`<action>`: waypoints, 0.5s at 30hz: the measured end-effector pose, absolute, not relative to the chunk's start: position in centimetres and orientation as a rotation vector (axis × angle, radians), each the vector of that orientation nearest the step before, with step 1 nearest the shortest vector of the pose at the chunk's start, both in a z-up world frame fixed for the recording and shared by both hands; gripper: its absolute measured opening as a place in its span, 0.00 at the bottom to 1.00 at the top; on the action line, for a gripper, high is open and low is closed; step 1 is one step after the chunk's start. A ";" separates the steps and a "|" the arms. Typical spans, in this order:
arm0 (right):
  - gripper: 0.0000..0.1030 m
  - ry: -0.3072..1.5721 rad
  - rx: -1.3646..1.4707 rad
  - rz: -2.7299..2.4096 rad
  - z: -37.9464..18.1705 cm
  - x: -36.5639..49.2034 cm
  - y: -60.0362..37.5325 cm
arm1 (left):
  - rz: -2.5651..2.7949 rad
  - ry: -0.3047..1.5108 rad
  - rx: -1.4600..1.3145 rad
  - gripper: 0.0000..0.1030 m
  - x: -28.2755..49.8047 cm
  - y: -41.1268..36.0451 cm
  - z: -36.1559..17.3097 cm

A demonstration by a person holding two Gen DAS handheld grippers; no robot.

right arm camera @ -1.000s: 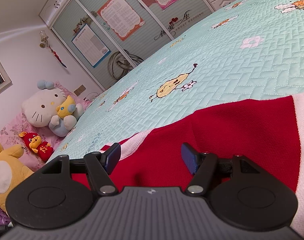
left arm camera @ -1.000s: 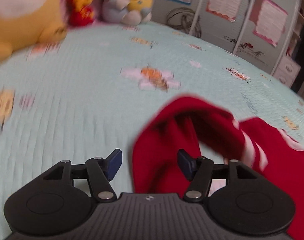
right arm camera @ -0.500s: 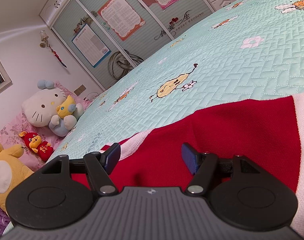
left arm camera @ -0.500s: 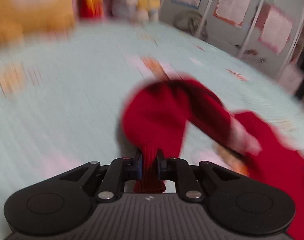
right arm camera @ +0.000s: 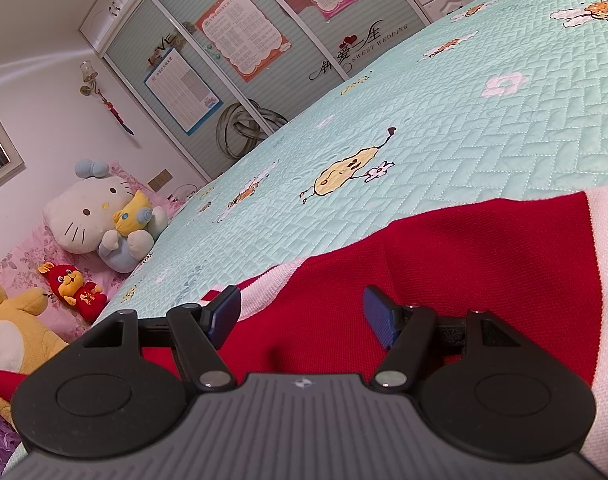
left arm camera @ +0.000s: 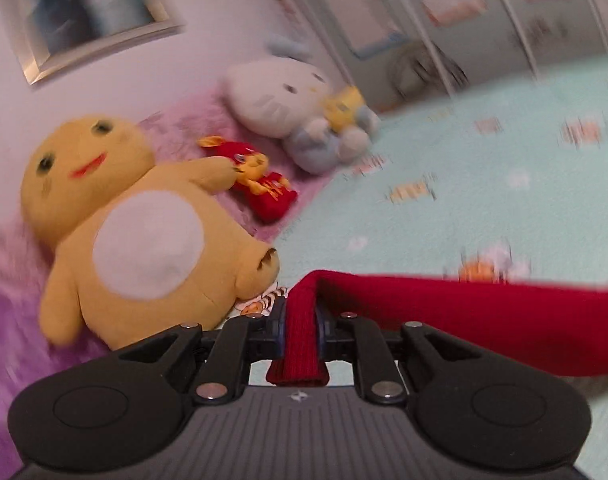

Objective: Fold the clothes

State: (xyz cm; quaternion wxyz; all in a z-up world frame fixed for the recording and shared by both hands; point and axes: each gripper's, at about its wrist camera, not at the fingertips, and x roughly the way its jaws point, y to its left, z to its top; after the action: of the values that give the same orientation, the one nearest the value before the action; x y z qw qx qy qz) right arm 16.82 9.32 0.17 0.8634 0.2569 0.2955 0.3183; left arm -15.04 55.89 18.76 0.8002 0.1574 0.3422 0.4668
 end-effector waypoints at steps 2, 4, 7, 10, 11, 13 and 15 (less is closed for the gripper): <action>0.66 0.620 0.538 0.668 0.2 16.8 9.4 | 0.994 0.844 0.328 0.16 -14.9 57.1 16.3; 0.66 0.620 0.537 0.668 0.2 16.8 9.4 | 1.020 0.958 0.284 0.21 -15.3 59.2 12.8; 0.66 0.620 0.538 0.668 0.2 16.8 9.3 | 1.103 1.131 0.221 0.45 -16.6 63.3 6.2; 0.66 0.620 0.537 0.669 0.2 16.8 9.3 | 1.279 1.235 0.176 0.45 -19.4 66.0 2.4; 0.66 0.620 0.537 0.669 0.2 16.9 9.3 | 1.315 1.169 0.120 0.45 -20.7 66.0 2.9; 0.66 0.620 0.535 0.669 0.2 16.8 9.4 | 1.341 0.992 -0.056 0.44 -23.5 65.5 4.5; 0.66 0.620 0.532 0.669 0.2 16.8 9.4 | 1.308 0.792 -0.296 0.44 -26.1 64.5 6.3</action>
State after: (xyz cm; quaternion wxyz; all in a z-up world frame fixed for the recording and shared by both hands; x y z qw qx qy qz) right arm 16.78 9.39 0.22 0.8639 0.2538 0.2959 0.3190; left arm -26.06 64.55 6.28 0.7119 -0.1335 0.3570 0.5899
